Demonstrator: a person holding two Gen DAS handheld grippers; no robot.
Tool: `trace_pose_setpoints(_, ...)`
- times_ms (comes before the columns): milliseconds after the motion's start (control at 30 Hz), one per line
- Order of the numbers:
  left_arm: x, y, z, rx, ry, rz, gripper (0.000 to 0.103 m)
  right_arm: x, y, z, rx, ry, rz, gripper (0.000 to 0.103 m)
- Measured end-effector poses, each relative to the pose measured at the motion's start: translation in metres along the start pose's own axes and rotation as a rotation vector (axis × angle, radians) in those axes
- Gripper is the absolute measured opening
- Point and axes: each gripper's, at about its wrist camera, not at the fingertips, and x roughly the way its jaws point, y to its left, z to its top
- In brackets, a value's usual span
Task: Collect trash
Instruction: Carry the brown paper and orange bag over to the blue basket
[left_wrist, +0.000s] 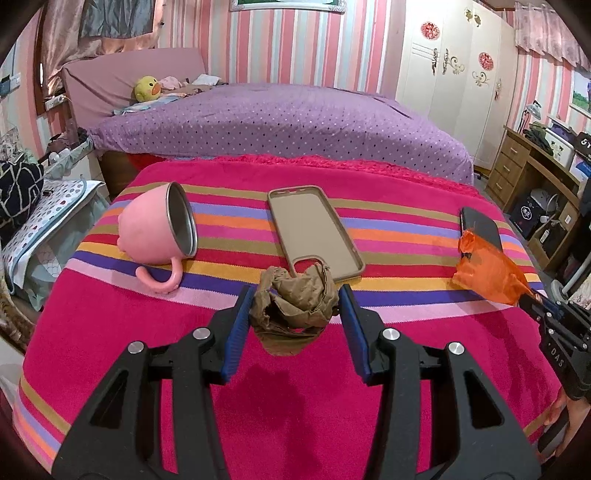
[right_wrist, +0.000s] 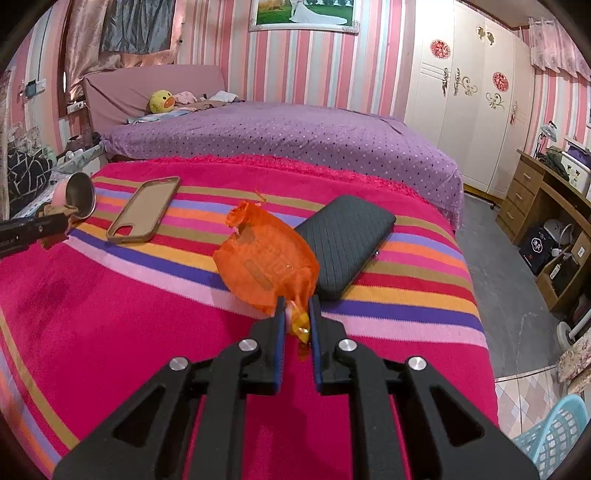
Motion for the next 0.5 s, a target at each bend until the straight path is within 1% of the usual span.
trace_pose_setpoints(100, -0.003, -0.007, -0.004, 0.021, -0.012, 0.013, 0.046, -0.006, -0.002, -0.007, -0.008, 0.002, 0.000, 0.012)
trace_pose_setpoints(200, -0.003, -0.016, -0.009, 0.044, -0.017, 0.026, 0.046, -0.009, -0.008, -0.012, 0.010, 0.010, 0.013, 0.012)
trace_pose_setpoints(500, -0.006, -0.050, -0.023, 0.109, -0.015, 0.024, 0.046, -0.022, -0.029, -0.022, 0.049, 0.009, 0.011, 0.012)
